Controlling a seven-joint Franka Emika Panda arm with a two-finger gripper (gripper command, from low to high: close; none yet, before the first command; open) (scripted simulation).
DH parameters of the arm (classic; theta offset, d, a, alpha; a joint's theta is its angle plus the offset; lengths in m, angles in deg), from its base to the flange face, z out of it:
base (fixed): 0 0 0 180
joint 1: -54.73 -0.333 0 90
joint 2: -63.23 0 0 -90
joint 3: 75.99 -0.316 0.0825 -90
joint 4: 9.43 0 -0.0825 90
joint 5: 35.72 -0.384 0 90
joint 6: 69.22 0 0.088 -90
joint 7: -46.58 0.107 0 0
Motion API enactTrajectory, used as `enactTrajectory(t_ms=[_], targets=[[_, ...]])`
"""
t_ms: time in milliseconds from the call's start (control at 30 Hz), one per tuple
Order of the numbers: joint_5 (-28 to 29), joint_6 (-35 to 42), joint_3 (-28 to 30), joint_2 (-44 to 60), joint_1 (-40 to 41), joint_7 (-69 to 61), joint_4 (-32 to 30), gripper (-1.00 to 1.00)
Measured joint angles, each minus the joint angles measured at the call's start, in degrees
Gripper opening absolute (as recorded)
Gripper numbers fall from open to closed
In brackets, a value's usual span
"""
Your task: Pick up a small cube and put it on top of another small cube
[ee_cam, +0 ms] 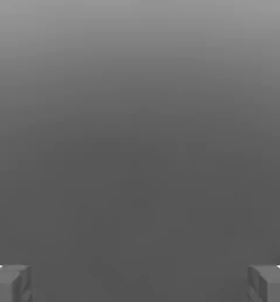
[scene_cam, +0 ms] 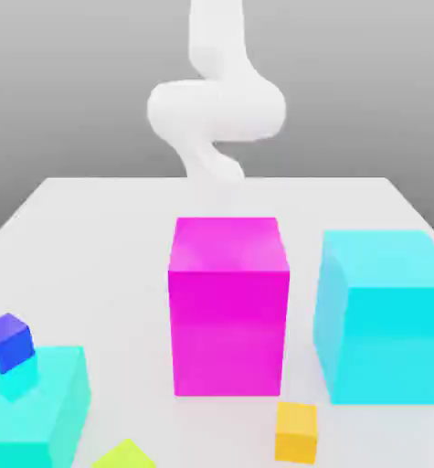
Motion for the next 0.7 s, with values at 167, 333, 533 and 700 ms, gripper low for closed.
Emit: enactTrajectory(t_ms=[167,333,533,700], targets=[[-4.63,-2.01,6.57,10.67,-5.22,-11.55,0.5,0.0],[-10.01,-3.86,11.81,21.13,-8.96,-23.38,1.0,0.0],[-16.43,-6.01,15.38,33.75,-10.83,-37.54,1.63,0.0],[-19.75,-8.23,15.79,43.74,-10.0,-47.91,2.03,0.0]])
